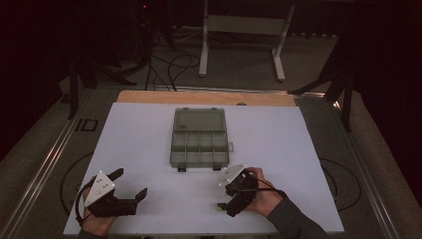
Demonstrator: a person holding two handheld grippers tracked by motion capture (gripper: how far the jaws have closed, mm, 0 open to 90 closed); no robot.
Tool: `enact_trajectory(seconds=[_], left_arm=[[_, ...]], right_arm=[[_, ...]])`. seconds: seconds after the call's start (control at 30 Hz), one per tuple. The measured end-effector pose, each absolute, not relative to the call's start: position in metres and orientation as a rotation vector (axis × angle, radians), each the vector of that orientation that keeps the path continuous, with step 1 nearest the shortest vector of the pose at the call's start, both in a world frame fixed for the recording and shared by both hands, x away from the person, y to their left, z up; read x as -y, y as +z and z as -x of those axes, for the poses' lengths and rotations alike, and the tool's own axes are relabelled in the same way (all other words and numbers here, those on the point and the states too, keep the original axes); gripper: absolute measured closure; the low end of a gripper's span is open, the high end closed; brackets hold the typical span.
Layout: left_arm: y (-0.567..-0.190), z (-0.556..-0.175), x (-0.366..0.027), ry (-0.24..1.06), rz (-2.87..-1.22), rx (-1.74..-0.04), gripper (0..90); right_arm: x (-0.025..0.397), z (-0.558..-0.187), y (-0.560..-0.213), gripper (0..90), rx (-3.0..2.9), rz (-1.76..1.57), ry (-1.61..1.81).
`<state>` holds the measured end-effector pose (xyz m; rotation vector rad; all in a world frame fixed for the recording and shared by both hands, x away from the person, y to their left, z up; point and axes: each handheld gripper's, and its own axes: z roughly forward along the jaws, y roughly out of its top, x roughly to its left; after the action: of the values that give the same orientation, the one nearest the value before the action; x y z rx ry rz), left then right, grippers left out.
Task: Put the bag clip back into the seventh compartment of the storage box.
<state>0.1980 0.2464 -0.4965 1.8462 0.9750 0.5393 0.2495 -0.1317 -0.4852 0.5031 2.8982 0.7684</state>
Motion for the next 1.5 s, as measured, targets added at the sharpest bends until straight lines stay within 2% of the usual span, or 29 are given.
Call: enact_trajectory(seconds=[0.43, 0.7, 0.8, 0.83, 0.93, 0.97, 1.0, 1.03, 1.07, 1.1, 1.2, 1.33, 1.37, 1.4, 1.5], left_arm=[[-0.497, -0.198, -0.246, 0.535, -1.850, -0.976, 0.1], [-0.497, -0.198, -0.246, 0.534, -1.849, -0.976, 0.1], [-0.497, -0.198, -0.246, 0.534, -1.852, -0.976, 0.1], [-0.497, -0.198, -0.246, 0.534, -1.852, -0.976, 0.1], [-0.497, -0.198, -0.247, 0.534, -1.850, -0.977, 0.1], [-0.497, -0.198, -0.247, 0.534, -1.850, -0.977, 0.1], [-0.497, -0.198, -0.246, 0.535, -1.851, -0.977, 0.1], [-0.497, -0.198, -0.246, 0.535, -1.851, -0.977, 0.1], [-0.497, -0.198, -0.247, 0.535, -1.852, -0.977, 0.1], [-0.497, -0.198, -0.247, 0.535, -1.852, -0.977, 0.1], [-0.497, -0.198, -0.246, 0.535, -1.850, -0.978, 0.1], [-0.497, -0.198, -0.247, 0.536, -1.848, -0.978, 0.1], [-0.497, -0.198, -0.247, 0.536, -1.848, -0.978, 0.1], [-0.497, -0.198, -0.247, 0.537, -1.848, -0.979, 0.1], [-0.497, -0.198, -0.247, 0.537, -1.848, -0.979, 0.1]], right_arm=[[0.128, -0.246, -0.499, 14.2, -2.967, -0.466, 0.663], [0.124, -0.244, -0.503, 19.3, -2.990, -0.438, 0.617], [0.123, -0.243, -0.507, 27.9, -2.996, -0.423, 0.587], [0.123, -0.243, -0.507, 27.9, -2.996, -0.423, 0.587], [0.124, -0.242, -0.510, 37.8, -3.014, -0.420, 0.568], [0.124, -0.242, -0.510, 37.8, -3.014, -0.420, 0.568], [0.125, -0.241, -0.512, 45.8, -3.031, -0.418, 0.558], [0.125, -0.241, -0.512, 45.8, -3.031, -0.418, 0.558], [0.125, -0.241, -0.512, 53.8, -3.044, -0.389, 0.560], [0.125, -0.241, -0.512, 56.3, -3.049, -0.385, 0.562], [0.125, -0.241, -0.513, 61.3, -3.068, -0.382, 0.552], [0.124, -0.240, -0.515, 63.6, -3.081, -0.348, 0.520], [0.122, -0.238, -0.517, 68.4, -3.087, -0.321, 0.499], [0.122, -0.238, -0.517, 68.4, -3.087, -0.321, 0.499], [0.122, -0.237, -0.516, 77.3, -3.091, -0.313, 0.501]])
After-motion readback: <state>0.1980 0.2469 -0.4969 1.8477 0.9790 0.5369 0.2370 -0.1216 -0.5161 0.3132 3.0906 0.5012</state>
